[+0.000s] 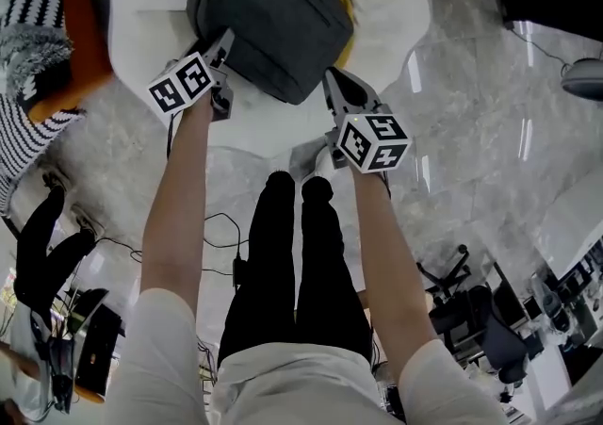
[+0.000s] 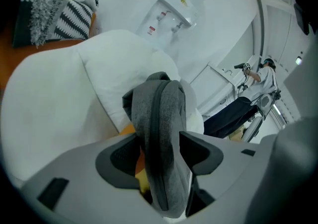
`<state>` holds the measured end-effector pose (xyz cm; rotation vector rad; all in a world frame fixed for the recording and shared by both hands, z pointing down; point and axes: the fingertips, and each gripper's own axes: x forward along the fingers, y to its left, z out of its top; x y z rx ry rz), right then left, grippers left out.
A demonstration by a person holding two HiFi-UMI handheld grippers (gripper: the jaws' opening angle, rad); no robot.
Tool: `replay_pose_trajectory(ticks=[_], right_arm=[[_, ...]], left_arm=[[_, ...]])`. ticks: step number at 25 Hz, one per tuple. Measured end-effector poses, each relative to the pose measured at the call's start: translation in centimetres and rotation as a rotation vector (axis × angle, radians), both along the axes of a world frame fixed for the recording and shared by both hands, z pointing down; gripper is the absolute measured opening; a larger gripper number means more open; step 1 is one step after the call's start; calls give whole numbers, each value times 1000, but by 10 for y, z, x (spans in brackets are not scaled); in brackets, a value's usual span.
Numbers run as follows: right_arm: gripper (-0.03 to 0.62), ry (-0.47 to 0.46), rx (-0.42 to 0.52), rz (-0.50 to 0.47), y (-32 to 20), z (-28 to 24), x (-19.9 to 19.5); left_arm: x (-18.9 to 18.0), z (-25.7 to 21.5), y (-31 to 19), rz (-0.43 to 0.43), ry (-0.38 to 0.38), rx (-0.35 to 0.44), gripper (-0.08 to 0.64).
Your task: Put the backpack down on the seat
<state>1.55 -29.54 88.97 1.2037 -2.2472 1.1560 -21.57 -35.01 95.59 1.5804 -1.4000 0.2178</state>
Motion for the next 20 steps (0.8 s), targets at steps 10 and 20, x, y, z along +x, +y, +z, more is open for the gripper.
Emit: replay_pose_trajectory(ticks=[10,20], right_arm=[[25,27,2,27,28,-49,24],[25,24,28,94,71,-129,51]], left_arm=[[-11,-49,30,-14,-20,-1,256],[11,-145,58,75,-15,70,130]])
